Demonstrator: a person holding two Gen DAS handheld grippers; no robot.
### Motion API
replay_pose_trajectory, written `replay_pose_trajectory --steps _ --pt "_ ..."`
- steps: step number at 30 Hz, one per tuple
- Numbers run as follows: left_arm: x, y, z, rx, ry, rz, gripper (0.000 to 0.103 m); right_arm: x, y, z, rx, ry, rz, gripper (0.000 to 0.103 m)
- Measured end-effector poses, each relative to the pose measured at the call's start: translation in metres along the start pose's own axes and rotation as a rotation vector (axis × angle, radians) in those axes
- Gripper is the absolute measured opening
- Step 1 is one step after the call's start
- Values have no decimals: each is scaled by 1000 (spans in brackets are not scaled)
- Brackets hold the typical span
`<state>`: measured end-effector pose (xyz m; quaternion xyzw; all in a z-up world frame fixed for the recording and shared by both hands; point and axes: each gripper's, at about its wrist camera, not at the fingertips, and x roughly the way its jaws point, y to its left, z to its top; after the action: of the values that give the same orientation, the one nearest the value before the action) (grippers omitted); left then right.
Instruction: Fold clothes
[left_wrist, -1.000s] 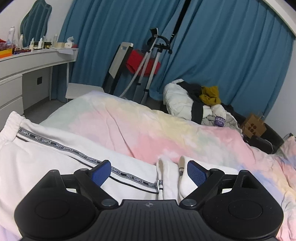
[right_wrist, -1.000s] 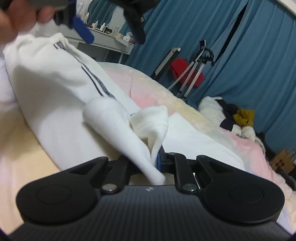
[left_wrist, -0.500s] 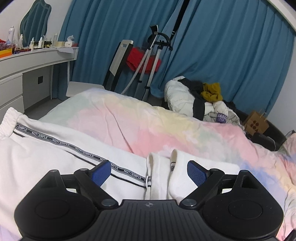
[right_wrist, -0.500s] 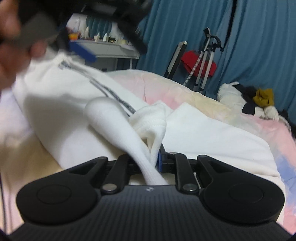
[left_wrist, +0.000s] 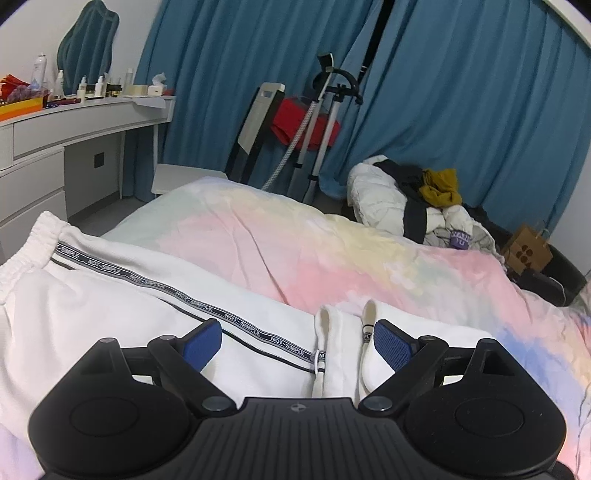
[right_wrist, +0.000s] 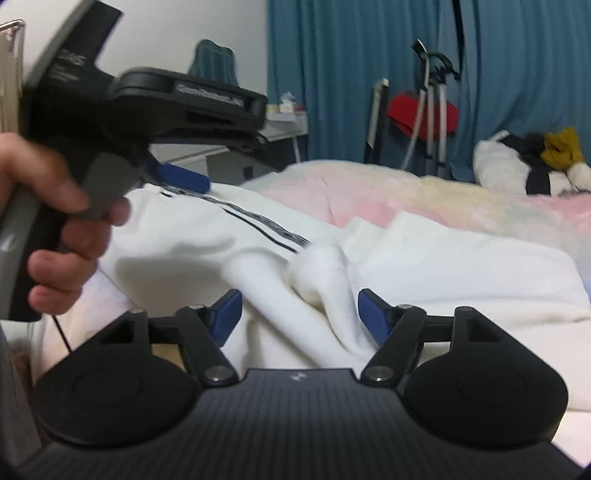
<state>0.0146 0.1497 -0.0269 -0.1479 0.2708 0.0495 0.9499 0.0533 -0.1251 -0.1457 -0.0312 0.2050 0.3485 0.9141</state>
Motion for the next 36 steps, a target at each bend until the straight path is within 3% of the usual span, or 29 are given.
replay_pose_trajectory --steps 5,7,12,16,19,21,25,28,33,36 --pt "-4 4 1 -23 -8 -5 91 -20 -9 9 51 -156 -38 71" --pt "-3 4 0 -22 -5 -11 91 -17 -20 10 98 -160 -102 72" --pt "-3 0 0 -4 1 -28 91 8 -42 2 206 -54 -61 72" --pt "0 -2 -2 5 9 -30 91 19 -37 -4 212 -3 -34 69" --pt "2 -4 -3 7 15 -29 91 22 -35 -7 237 31 -25 57" --pt "2 -4 -4 11 14 -28 91 24 -40 -9 267 64 -29 33" --pt "2 -5 -6 16 14 -22 91 25 -46 -14 326 99 -26 13" --pt "3 -5 -5 14 16 -22 91 20 -45 -12 329 95 -24 8" --pt "2 -4 -6 9 9 -33 91 3 -27 -4 194 76 -33 7" --pt "3 -2 -6 -17 22 -89 91 4 -21 -8 149 130 -18 7"
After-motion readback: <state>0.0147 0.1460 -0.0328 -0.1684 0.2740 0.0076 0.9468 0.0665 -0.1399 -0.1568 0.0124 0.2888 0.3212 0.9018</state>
